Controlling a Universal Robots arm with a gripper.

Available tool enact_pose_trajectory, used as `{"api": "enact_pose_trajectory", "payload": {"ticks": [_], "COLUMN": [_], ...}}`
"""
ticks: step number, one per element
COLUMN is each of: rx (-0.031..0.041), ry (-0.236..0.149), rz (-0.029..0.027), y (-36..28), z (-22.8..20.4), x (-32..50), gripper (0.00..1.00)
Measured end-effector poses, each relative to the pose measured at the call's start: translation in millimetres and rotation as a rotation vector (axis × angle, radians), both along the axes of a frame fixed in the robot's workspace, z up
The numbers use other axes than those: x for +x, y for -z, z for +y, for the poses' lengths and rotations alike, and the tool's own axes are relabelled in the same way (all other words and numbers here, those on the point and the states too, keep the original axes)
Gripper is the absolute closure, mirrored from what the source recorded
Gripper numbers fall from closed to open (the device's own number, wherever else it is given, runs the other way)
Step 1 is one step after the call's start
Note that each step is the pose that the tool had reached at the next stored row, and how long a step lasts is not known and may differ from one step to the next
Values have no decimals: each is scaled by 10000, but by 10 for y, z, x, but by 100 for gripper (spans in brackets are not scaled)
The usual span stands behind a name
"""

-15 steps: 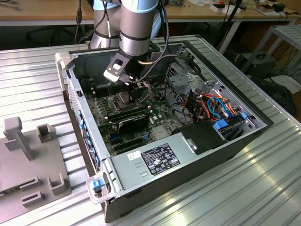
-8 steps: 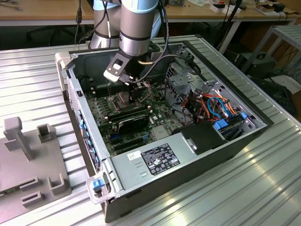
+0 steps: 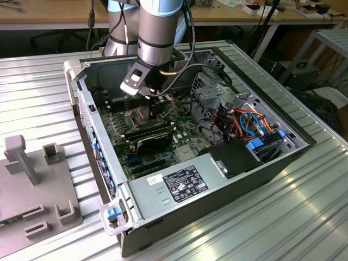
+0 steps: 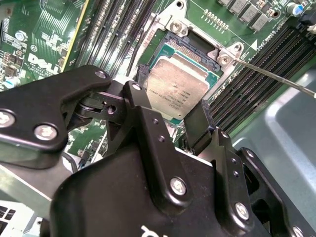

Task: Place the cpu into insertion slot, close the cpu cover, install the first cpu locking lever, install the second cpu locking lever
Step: 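Place the cpu into insertion slot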

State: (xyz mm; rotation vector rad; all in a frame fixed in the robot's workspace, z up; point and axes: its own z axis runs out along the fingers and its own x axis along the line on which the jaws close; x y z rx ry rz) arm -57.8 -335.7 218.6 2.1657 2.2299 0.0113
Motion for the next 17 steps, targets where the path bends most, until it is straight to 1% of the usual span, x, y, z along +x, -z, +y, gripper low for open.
{"api": "enact_pose_trajectory", "payload": {"ticks": [6,14,17], "rx": [1,0,-1], "ry": [-14,-2,102], "rz": [1,43,48], "y": [53,121,142], "z": [2,2,2], "x": [0,0,0], "gripper": [45,45,45]}}
